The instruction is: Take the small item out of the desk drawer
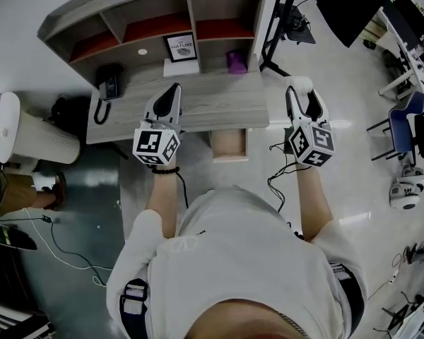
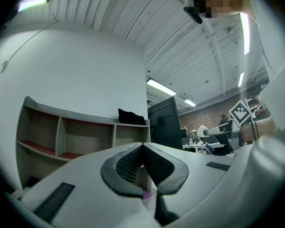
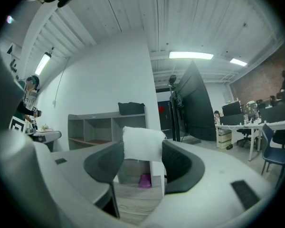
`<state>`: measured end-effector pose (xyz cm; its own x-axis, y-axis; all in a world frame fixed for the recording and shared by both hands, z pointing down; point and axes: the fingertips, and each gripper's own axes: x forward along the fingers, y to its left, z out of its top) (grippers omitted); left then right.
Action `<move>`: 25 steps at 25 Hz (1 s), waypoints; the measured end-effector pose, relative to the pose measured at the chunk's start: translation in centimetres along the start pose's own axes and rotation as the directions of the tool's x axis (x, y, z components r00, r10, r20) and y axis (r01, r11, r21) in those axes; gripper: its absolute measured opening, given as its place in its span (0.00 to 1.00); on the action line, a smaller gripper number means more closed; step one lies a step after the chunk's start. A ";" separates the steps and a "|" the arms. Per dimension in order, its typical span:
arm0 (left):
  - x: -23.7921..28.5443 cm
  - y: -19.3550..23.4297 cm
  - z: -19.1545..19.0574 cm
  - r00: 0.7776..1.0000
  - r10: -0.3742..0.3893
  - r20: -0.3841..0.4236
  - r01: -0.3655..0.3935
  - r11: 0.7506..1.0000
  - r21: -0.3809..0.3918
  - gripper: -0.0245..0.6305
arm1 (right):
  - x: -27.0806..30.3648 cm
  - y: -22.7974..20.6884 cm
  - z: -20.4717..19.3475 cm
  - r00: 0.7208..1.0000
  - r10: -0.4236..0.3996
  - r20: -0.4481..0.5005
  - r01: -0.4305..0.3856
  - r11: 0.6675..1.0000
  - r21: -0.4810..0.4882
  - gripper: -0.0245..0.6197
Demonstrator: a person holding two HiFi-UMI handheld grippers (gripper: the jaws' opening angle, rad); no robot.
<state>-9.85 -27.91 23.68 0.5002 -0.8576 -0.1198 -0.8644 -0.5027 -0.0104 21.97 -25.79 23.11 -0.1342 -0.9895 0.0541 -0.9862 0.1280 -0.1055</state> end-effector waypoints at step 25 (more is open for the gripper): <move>0.0 0.1 0.1 1.000 -0.003 0.006 0.003 1.000 -0.004 0.04 | 0.1 -0.3 -0.4 1.000 -0.022 -0.017 0.022 1.000 -0.001 0.43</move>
<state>-9.96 -27.92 23.60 0.5020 -0.8556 -0.1258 -0.8629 -0.5053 -0.0065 22.23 -25.94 23.56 -0.1137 -0.9908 0.0730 -0.9890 0.1058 -0.1035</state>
